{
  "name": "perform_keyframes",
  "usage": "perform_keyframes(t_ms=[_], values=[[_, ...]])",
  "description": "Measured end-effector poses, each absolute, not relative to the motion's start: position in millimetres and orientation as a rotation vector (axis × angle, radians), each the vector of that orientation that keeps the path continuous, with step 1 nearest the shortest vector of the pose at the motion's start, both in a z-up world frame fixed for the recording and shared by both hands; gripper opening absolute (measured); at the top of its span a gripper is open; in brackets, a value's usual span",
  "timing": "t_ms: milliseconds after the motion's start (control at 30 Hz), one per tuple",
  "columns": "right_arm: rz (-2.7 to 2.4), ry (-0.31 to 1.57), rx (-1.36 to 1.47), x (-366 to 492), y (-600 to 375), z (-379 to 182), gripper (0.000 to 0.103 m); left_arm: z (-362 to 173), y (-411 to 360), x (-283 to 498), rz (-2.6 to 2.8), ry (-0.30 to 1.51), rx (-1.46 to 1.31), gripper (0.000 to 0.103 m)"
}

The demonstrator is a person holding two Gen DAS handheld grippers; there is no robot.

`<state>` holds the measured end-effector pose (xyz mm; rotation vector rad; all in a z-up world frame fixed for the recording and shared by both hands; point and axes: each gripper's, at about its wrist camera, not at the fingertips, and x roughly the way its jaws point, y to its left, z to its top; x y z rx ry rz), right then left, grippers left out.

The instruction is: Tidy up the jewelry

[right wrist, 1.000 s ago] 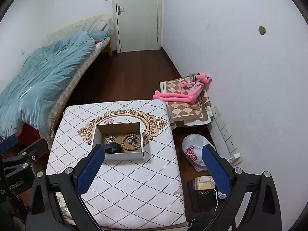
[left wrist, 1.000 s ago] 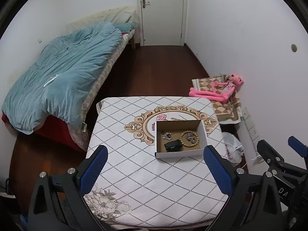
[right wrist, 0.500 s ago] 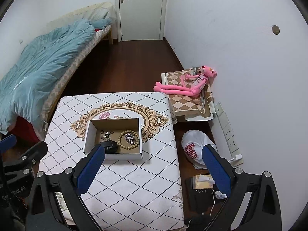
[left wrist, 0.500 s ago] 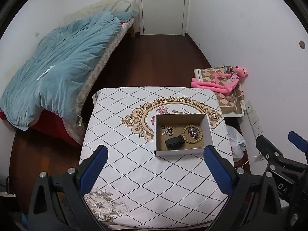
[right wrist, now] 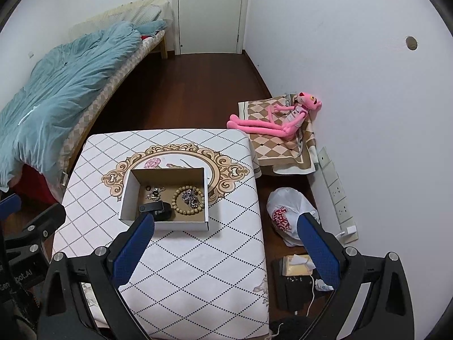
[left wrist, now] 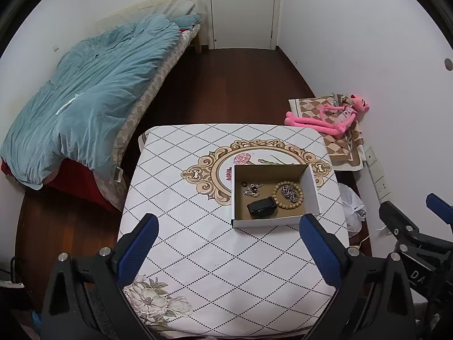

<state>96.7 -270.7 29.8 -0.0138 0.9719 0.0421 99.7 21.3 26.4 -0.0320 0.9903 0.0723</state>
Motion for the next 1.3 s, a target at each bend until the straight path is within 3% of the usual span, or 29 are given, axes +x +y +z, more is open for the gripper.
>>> perform_keyframes(t_ms=[1300], values=[[0.058, 0.981, -0.013, 94.0, -268.6, 31.8, 0.102, 19.8, 29.4, 92.1, 0.099, 0.996, -0.028, 0.101]])
